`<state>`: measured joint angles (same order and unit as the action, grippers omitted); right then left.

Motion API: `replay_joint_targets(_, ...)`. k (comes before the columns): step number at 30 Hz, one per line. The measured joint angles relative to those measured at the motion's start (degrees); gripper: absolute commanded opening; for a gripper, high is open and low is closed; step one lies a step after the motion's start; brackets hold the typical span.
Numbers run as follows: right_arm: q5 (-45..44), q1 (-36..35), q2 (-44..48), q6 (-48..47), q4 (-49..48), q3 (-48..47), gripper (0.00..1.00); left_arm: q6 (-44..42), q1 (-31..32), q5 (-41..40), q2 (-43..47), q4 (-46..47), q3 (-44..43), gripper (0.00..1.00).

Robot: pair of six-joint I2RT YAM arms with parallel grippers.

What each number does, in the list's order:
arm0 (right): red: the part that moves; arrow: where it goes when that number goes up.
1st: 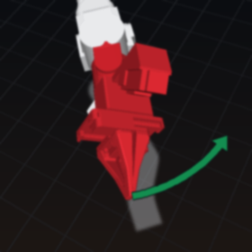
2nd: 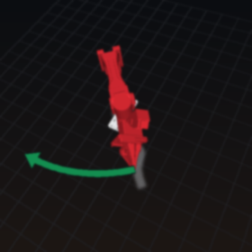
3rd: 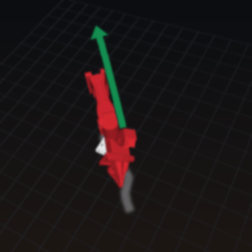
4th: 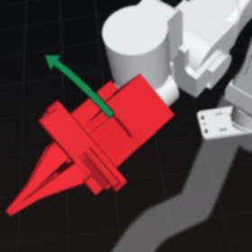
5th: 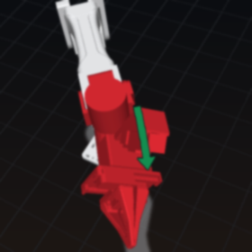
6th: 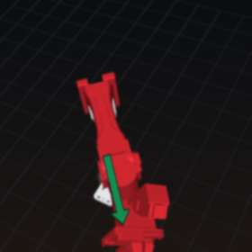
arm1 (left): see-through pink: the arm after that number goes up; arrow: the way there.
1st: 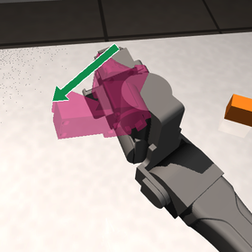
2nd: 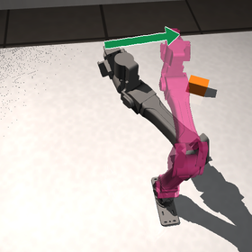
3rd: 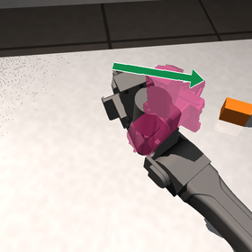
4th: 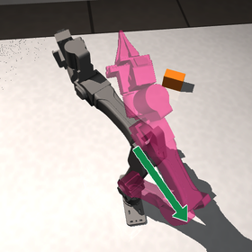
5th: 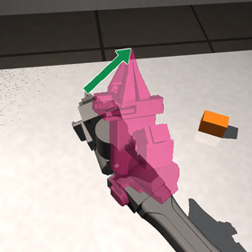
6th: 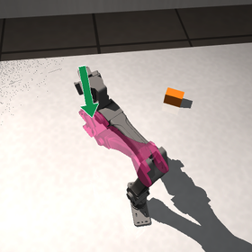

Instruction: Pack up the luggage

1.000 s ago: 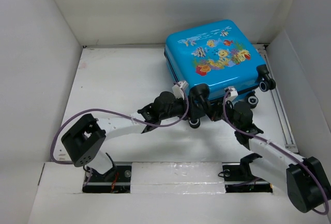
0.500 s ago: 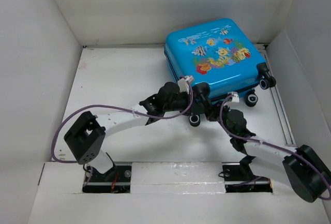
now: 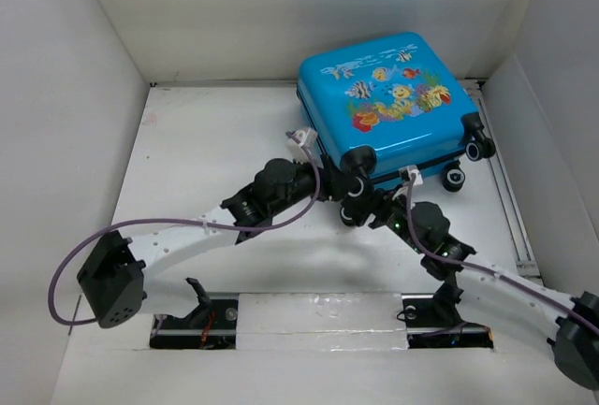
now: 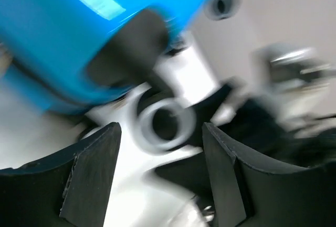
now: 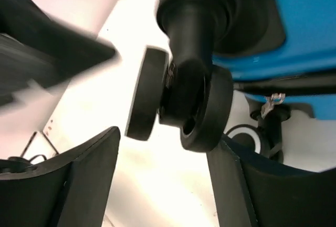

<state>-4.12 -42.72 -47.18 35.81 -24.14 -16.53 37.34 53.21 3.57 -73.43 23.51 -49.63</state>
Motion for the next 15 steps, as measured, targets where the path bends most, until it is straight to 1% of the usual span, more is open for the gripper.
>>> replay_joint_targets(4,0.0,-0.1,6.7,-1.7,10.0,-2.2,0.74,0.2,-0.1,-7.6,3.5,-0.5,9.3,0.53)
replay_joint_targets(7,0.1,-1.4,10.3,-2.3,18.9,-2.4,0.78,1.3,-0.1,-11.0,5.1,0.2,15.3,0.5)
replay_joint_targets(9,-0.1,-2.1,13.1,-2.6,24.8,-2.7,0.87,2.0,-0.1,-11.7,5.6,1.9,19.1,0.5)
replay_joint_targets(12,-0.9,-2.4,15.4,-3.4,31.5,-5.1,0.9,2.8,-0.1,-10.9,3.7,4.9,21.9,0.49)
replay_joint_targets(13,-1.3,-2.4,15.4,-3.8,33.5,-6.8,0.9,3.1,-0.1,-10.3,2.3,6.1,22.1,0.47)
replay_joint_targets(15,-2.8,-2.4,14.3,-5.0,36.8,-11.1,0.94,3.5,0.4,-9.7,-0.8,9.0,22.1,0.46)
